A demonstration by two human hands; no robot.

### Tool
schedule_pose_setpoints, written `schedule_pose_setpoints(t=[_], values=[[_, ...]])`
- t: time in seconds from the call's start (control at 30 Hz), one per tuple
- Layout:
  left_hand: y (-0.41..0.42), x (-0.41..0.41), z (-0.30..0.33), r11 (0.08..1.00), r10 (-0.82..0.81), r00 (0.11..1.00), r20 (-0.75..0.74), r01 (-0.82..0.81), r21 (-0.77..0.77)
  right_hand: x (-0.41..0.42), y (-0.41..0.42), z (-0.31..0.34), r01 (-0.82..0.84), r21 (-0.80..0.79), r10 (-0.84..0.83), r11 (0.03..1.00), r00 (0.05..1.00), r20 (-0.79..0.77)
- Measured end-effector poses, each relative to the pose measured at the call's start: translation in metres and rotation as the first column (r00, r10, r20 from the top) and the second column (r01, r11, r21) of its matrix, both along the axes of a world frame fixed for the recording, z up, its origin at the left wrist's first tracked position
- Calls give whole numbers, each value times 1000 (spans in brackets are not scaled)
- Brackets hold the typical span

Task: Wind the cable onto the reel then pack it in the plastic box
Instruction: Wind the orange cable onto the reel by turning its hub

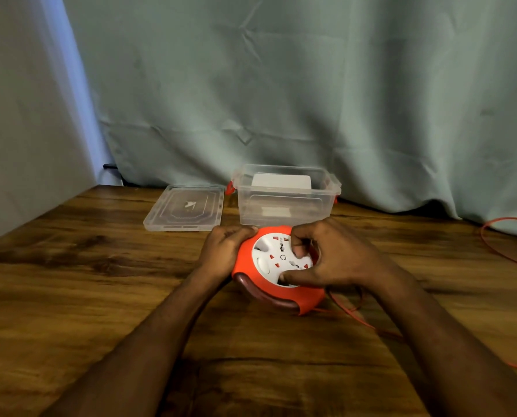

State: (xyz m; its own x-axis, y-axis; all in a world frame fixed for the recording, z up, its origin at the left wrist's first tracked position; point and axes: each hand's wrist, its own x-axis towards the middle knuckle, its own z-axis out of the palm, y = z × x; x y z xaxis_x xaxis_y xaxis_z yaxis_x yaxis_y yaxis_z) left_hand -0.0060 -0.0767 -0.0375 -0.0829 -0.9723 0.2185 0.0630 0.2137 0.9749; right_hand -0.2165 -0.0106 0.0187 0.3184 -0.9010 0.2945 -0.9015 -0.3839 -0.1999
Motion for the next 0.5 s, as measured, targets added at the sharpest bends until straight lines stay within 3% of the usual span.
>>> schedule_pose_setpoints(t=[0.5], values=[[-1,-3,0,1000,-10,1000,-23,10,-7,24,2,0,18,-75,-27,997,993,-116]])
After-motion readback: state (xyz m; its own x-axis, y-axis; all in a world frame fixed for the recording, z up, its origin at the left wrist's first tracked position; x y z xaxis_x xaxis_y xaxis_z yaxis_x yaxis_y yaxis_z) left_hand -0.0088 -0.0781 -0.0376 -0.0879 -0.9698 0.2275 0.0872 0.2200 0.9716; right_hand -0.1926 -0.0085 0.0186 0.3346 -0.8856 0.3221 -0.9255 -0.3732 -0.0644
